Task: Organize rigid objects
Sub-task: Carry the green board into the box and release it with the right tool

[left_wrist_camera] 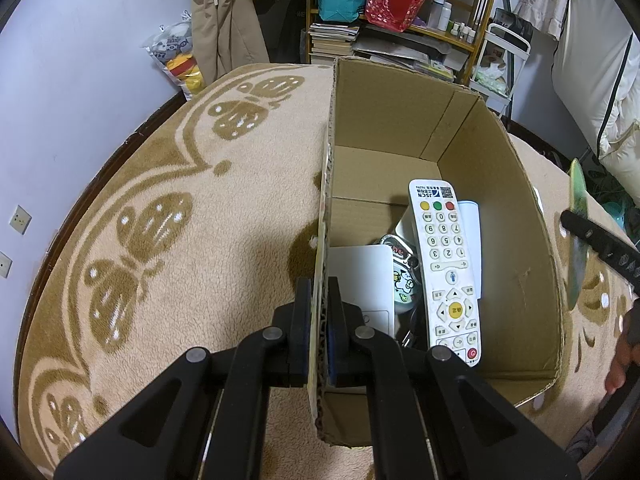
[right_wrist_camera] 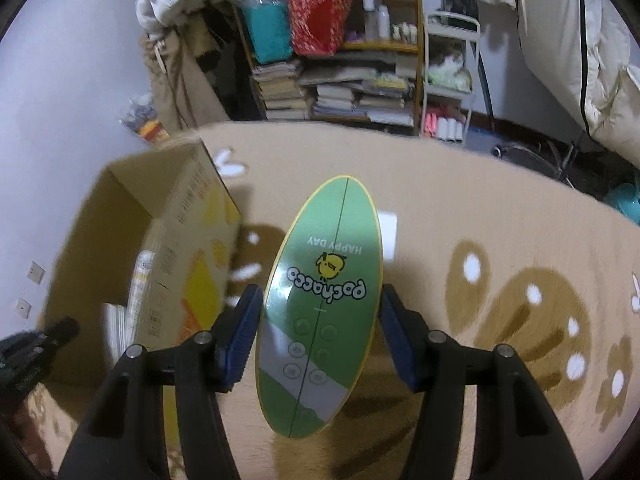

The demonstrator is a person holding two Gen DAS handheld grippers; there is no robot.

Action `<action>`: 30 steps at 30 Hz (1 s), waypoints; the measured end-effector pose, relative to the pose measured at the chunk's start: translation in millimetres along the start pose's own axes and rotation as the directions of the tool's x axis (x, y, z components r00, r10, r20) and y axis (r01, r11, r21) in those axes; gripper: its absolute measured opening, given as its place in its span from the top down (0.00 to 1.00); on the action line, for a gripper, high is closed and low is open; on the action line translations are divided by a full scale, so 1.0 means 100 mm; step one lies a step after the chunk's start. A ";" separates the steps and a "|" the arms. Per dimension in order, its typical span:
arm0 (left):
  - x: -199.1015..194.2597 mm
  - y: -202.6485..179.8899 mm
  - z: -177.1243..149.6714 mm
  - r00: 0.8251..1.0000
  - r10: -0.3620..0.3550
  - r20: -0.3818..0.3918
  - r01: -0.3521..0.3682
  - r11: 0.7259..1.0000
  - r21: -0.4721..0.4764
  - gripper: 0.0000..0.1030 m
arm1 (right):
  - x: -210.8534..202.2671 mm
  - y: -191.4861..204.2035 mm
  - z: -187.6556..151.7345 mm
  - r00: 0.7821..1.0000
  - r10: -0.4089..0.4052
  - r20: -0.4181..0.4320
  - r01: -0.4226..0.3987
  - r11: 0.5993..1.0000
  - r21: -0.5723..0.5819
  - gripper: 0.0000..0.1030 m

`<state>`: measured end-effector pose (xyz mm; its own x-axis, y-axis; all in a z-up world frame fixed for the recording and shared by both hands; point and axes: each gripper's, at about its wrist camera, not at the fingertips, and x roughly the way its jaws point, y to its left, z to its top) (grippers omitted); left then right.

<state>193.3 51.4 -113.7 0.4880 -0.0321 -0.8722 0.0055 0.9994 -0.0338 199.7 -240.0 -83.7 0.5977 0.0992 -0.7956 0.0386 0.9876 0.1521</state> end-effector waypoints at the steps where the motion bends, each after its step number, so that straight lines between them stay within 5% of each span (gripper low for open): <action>1: 0.00 0.00 0.00 1.000 0.000 0.000 0.000 1.000 0.000 0.94 | -0.03 0.03 0.02 1.000 0.012 0.009 -0.012 1.000 0.003 0.39; 15: 0.00 0.00 0.00 1.000 0.001 0.000 -0.001 1.000 0.001 0.94 | -0.51 0.48 0.15 0.960 0.258 0.113 -0.256 0.966 -0.032 0.39; 23: 0.00 0.00 0.00 1.000 0.001 0.000 -0.001 1.000 0.000 0.94 | -0.47 0.75 0.01 0.933 0.348 0.095 -0.341 0.936 -0.087 0.39; 30: 0.00 0.00 0.00 1.000 0.003 0.001 -0.003 1.000 0.003 0.94 | -0.36 0.95 -0.15 0.934 0.355 0.042 -0.346 0.927 -0.143 0.39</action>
<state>193.3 51.1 -113.5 0.4885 -0.0291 -0.8721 0.0062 0.9995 -0.0298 170.1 -147.7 -49.4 0.6053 0.4377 -0.6649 -0.2857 0.8991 0.3318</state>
